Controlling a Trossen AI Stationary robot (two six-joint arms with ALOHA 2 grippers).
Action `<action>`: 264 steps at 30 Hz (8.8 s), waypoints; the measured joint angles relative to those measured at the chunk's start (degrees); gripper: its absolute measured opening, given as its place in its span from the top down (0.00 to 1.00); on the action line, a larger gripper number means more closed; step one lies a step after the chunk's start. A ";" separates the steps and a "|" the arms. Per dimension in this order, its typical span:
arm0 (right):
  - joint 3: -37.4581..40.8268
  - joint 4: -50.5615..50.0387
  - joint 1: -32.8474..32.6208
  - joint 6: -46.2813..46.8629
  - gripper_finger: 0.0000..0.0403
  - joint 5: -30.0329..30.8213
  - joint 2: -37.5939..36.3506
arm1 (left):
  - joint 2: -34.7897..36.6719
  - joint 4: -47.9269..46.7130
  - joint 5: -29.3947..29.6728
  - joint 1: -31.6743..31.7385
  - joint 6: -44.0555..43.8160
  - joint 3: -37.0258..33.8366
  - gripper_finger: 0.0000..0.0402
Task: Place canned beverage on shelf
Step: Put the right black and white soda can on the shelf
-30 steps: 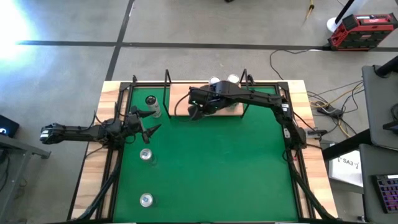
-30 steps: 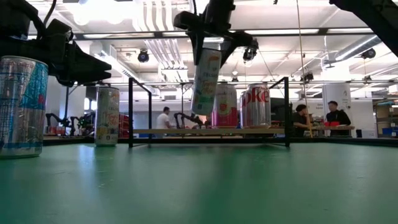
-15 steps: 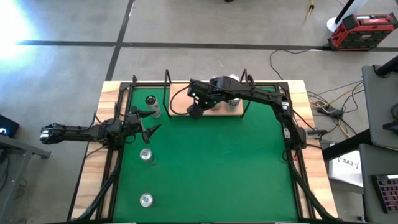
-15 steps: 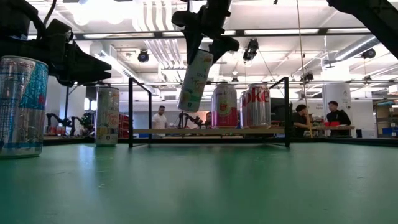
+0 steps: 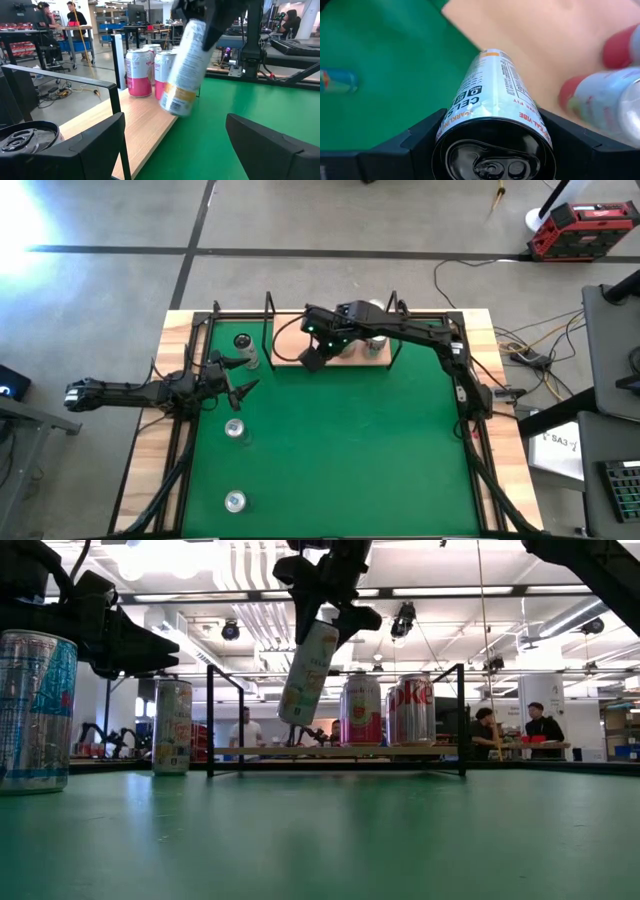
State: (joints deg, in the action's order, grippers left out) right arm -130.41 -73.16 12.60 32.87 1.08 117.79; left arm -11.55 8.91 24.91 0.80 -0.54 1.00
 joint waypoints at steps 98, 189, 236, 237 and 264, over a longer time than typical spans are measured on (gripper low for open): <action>-0.02 -1.43 -17.76 29.42 0.07 30.45 7.24 | -0.11 -0.02 0.00 0.00 0.00 0.01 0.17; 34.16 48.63 -33.09 43.67 0.07 65.37 12.43 | -0.26 -0.01 0.00 0.00 0.00 0.01 0.17; 34.07 53.57 -32.39 36.19 0.07 72.56 7.83 | -0.37 -0.02 0.00 -0.01 0.00 -0.01 0.17; 34.07 52.94 -32.08 36.37 0.07 72.55 7.79 | -0.37 0.00 0.00 0.00 0.00 -0.01 0.17; 34.10 48.68 -23.38 33.98 0.07 66.43 7.94 | -0.37 0.00 0.00 -0.01 0.00 0.01 0.17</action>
State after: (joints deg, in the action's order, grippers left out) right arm -96.31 -24.48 -10.78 66.85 67.51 125.73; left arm -11.92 8.91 24.91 0.78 -0.54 1.01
